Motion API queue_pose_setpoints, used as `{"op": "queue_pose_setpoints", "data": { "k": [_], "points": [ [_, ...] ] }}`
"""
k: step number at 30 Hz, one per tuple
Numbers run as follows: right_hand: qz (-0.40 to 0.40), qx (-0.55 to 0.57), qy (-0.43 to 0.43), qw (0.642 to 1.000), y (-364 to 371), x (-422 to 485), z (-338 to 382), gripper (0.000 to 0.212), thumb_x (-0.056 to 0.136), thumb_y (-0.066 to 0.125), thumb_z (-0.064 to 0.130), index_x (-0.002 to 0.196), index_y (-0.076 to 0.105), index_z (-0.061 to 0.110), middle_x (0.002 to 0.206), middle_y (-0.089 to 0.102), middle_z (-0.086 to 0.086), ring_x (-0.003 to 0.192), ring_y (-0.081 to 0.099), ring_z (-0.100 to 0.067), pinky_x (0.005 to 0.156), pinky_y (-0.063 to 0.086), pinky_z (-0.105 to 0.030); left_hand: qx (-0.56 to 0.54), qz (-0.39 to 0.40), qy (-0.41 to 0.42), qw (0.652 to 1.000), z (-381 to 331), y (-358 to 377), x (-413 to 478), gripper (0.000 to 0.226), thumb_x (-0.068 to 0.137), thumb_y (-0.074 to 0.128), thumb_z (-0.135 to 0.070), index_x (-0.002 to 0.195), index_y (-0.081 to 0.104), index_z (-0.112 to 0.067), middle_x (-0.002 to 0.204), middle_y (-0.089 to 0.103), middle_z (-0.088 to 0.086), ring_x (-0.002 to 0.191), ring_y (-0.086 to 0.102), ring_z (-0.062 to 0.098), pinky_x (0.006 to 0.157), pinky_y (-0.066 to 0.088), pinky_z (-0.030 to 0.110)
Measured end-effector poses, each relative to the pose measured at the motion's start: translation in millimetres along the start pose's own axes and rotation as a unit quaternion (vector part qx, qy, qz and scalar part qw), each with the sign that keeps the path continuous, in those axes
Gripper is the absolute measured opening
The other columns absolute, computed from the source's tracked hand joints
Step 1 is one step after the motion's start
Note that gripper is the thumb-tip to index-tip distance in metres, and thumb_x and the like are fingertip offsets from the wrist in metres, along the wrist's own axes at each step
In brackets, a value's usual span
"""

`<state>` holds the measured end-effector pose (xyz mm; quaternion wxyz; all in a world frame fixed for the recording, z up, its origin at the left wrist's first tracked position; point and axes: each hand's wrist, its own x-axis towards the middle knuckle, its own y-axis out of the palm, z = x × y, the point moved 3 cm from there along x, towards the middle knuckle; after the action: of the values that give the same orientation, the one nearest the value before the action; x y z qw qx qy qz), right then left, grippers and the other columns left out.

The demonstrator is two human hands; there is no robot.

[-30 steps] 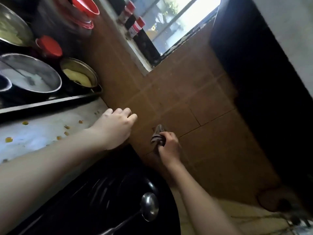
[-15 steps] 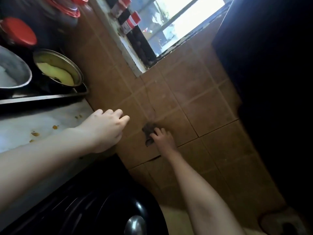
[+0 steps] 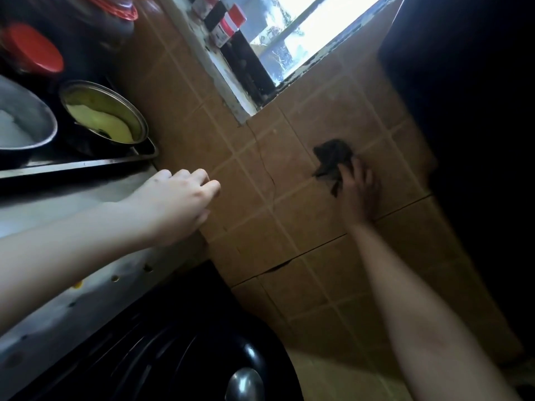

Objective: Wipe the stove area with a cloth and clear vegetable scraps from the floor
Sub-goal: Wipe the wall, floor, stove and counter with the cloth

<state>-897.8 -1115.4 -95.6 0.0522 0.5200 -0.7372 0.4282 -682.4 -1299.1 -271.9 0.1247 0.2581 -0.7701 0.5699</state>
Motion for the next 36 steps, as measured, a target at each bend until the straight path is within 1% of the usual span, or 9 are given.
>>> {"op": "queue_pose_setpoints", "data": {
  "k": [7, 9, 13, 17, 20, 24, 29, 33, 36],
  "points": [
    [-0.006, 0.032, 0.032, 0.999, 8.9, -5.6, 14.9, 0.040, 0.086, 0.054, 0.002, 0.125, 0.058, 0.010, 0.141, 0.048, -0.013, 0.104, 0.052, -0.038, 0.085, 0.042, -0.045, 0.013, 0.009, -0.001, 1.000, -1.1, 2.8, -2.0, 0.033, 0.097, 0.034, -0.039, 0.126, 0.040, -0.024, 0.127, 0.044, -0.001, 0.110, 0.052, 0.019, 0.085, 0.042, 0.032],
    [-0.007, -0.015, -0.064, 0.998, 17.6, -22.5, 35.9, 0.032, 0.086, 0.050, 0.007, 0.115, 0.065, 0.007, 0.130, 0.057, -0.017, 0.093, 0.060, -0.038, 0.075, 0.049, -0.043, 0.009, 0.010, 0.000, 1.000, -4.7, 3.7, -1.8, 0.033, 0.097, 0.034, -0.038, 0.126, 0.039, -0.024, 0.128, 0.044, -0.002, 0.110, 0.052, 0.019, 0.085, 0.043, 0.032],
    [0.268, -0.141, -0.266, 0.915, 77.0, -91.4, 64.8, 0.043, 0.096, 0.042, 0.016, 0.139, 0.042, 0.014, 0.152, 0.031, -0.012, 0.122, 0.043, -0.033, 0.093, 0.039, -0.043, 0.016, 0.023, 0.011, 1.000, -7.6, 5.4, -6.5, 0.034, 0.097, 0.033, -0.041, 0.128, 0.036, -0.027, 0.131, 0.041, -0.004, 0.113, 0.051, 0.016, 0.086, 0.042, 0.029],
    [0.254, -0.237, -0.340, 0.874, 75.0, -115.8, 47.6, 0.039, 0.079, 0.069, 0.034, 0.117, 0.067, 0.026, 0.128, 0.062, 0.000, 0.092, 0.063, -0.015, 0.070, 0.049, -0.027, 0.028, 0.024, 0.017, 0.999, -2.6, 1.8, -9.2, 0.033, 0.097, 0.032, -0.042, 0.126, 0.037, -0.028, 0.130, 0.042, -0.004, 0.113, 0.051, 0.015, 0.086, 0.044, 0.029],
    [0.181, -0.224, -0.288, 0.913, 44.6, -81.5, 27.4, 0.035, 0.069, 0.076, 0.037, 0.103, 0.074, 0.027, 0.114, 0.070, 0.004, 0.078, 0.065, -0.012, 0.062, 0.048, -0.023, 0.026, 0.017, 0.018, 0.999, -5.4, -5.1, -3.4, 0.031, 0.097, 0.032, -0.040, 0.125, 0.038, -0.028, 0.130, 0.042, -0.005, 0.111, 0.052, 0.015, 0.084, 0.043, 0.028],
    [0.128, -0.157, -0.123, 0.972, 7.3, -14.1, -2.7, 0.047, 0.096, 0.041, 0.023, 0.143, 0.037, 0.016, 0.152, 0.032, -0.008, 0.123, 0.044, -0.029, 0.095, 0.038, -0.042, 0.020, 0.004, 0.030, 0.999, -17.3, -13.6, 5.1, 0.031, 0.096, 0.034, -0.036, 0.126, 0.038, -0.028, 0.130, 0.042, -0.004, 0.108, 0.053, 0.015, 0.082, 0.044, 0.028],
    [0.036, -0.038, 0.074, 0.996, -33.7, 33.8, -25.7, 0.065, 0.087, 0.059, 0.024, 0.145, 0.033, 0.015, 0.153, 0.029, -0.009, 0.130, 0.035, -0.034, 0.100, 0.031, -0.047, 0.012, -0.009, 0.035, 0.999, -20.9, -20.1, 7.7, 0.031, 0.096, 0.036, -0.037, 0.126, 0.038, -0.028, 0.129, 0.043, -0.003, 0.109, 0.054, 0.017, 0.083, 0.046, 0.031],
    [0.062, -0.041, 0.057, 0.996, -11.3, 13.6, -5.5, 0.053, 0.094, 0.050, 0.024, 0.143, 0.035, 0.015, 0.153, 0.028, -0.008, 0.125, 0.039, -0.035, 0.098, 0.034, -0.046, 0.005, -0.004, 0.033, 0.999, -26.2, -17.2, 5.7, 0.030, 0.096, 0.034, -0.036, 0.125, 0.039, -0.027, 0.127, 0.044, -0.003, 0.109, 0.053, 0.017, 0.084, 0.044, 0.031],
    [0.173, -0.089, -0.091, 0.977, 29.3, -31.5, 20.8, 0.049, 0.095, 0.045, 0.018, 0.143, 0.034, 0.016, 0.155, 0.023, -0.008, 0.125, 0.039, -0.034, 0.098, 0.036, -0.046, 0.004, 0.005, 0.024, 1.000, -26.5, -15.0, 3.8, 0.031, 0.096, 0.034, -0.035, 0.126, 0.039, -0.027, 0.129, 0.043, -0.002, 0.109, 0.053, 0.017, 0.082, 0.040, 0.030]
  ]
}}
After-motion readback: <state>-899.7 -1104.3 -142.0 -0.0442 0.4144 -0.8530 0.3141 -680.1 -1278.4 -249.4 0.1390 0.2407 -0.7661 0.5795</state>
